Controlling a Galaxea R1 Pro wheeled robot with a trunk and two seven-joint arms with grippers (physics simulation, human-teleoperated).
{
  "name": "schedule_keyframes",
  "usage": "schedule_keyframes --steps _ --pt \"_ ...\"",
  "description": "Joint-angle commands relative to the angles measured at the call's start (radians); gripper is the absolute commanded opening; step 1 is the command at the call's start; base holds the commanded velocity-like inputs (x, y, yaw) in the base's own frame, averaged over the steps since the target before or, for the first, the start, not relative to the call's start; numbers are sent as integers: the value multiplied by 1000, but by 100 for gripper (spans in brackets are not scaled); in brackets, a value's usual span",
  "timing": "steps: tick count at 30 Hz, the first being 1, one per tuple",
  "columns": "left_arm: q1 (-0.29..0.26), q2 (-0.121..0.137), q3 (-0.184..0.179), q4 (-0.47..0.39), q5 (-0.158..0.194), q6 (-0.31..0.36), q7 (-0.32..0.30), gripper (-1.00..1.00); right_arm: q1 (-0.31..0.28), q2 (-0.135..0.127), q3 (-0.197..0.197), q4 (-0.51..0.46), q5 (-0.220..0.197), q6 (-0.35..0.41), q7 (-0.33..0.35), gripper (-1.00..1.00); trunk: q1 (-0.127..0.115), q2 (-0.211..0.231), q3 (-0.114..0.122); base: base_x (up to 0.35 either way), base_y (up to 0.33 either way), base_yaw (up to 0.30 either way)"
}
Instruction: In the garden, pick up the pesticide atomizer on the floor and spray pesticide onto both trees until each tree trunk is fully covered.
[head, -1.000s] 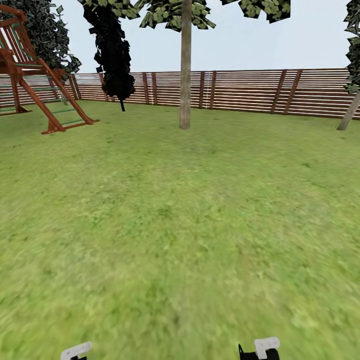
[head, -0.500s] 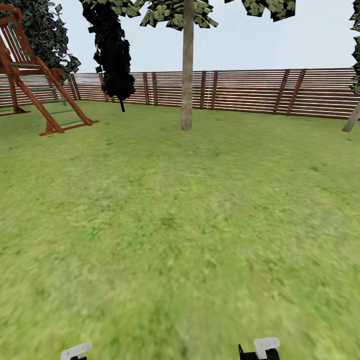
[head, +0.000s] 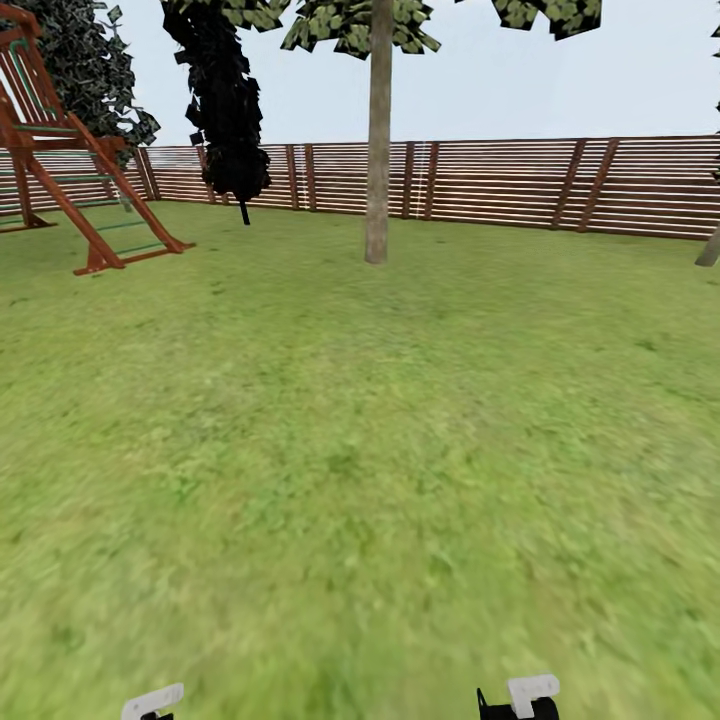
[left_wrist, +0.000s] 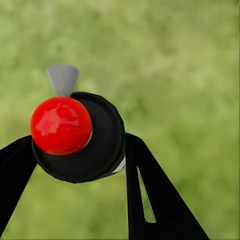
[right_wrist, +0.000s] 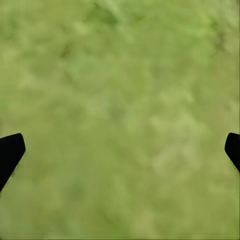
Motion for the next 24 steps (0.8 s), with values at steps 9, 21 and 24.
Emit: schedule_keyframes --steps 9,21,24 --pt "0 0 0 0 0 0 1 -100 0 0 0 0 0 0 0 100 0 0 0 339 113 0" --pt "0 0 0 0 0 0 0 -100 0 0 0 0 0 0 0 100 0 0 0 339 113 0" --pt "-1 0 0 0 0 0 -1 -100 0 0 0 0 -1 0 0 100 0 0 0 339 113 0"
